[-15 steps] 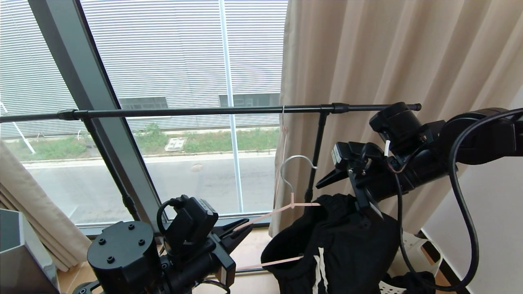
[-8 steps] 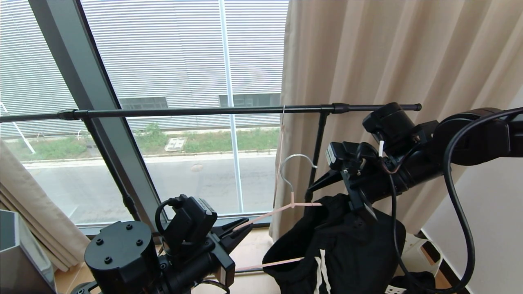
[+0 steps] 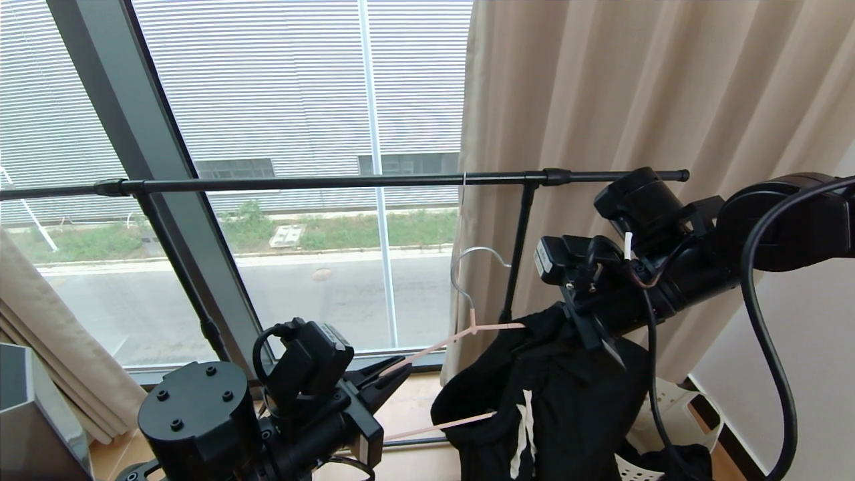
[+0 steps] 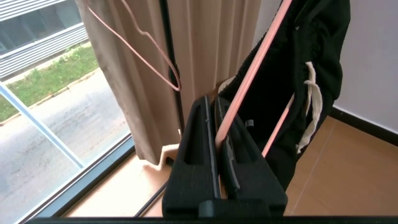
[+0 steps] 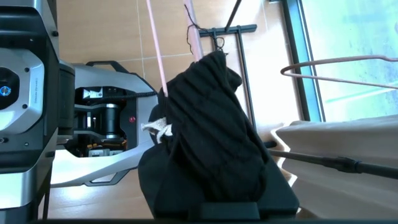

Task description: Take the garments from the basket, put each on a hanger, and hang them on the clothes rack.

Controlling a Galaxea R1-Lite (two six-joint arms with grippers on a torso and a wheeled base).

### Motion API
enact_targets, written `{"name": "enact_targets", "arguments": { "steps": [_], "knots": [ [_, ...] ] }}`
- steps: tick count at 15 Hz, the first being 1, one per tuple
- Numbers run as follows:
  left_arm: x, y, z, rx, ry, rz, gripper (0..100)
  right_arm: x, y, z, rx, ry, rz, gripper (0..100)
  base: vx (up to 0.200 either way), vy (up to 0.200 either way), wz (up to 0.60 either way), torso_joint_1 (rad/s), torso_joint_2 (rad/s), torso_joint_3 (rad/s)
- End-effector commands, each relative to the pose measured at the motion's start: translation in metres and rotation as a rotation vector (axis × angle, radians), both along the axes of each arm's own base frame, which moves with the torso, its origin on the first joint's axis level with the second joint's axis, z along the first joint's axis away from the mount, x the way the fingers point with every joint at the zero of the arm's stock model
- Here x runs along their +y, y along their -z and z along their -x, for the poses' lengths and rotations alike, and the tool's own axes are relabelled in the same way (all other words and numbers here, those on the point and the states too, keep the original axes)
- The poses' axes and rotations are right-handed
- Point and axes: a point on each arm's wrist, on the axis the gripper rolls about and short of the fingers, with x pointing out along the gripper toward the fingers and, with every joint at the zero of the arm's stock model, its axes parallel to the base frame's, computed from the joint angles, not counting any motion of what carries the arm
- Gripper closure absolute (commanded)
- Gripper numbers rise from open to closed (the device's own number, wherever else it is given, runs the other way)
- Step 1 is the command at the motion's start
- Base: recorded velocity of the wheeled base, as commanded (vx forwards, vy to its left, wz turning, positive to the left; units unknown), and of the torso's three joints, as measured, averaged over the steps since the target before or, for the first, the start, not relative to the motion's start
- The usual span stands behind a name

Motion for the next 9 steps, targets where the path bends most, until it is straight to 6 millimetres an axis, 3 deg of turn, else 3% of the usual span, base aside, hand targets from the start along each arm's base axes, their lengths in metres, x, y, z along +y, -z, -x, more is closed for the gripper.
{"name": "enact_targets", "arguments": {
  "steps": [1, 3, 4, 9],
  "knots": [
    [0.000, 0.001, 0.000, 0.002, 0.002, -0.004, 100, -0.002, -0.006, 0.004, -0.015, -0.002, -0.009, 100, 0.000, 0.000, 0.00, 0.000, 0.00, 0.000],
    [0.001, 0.002, 0.001, 0.004, 0.002, -0.009, 100, -0.003, -0.007, 0.008, -0.009, -0.003, -0.005, 100, 0.000, 0.000, 0.00, 0.000, 0.00, 0.000],
    [0.001, 0.002, 0.001, 0.004, 0.002, -0.009, 0, -0.004, -0.008, 0.008, -0.005, -0.003, -0.003, 100, 0.000, 0.000, 0.00, 0.000, 0.00, 0.000],
    [0.007, -0.009, 0.008, -0.003, 0.001, 0.034, 0, -0.006, -0.007, 0.007, -0.003, 0.007, -0.001, 100, 0.000, 0.000, 0.00, 0.000, 0.00, 0.000]
  ]
}}
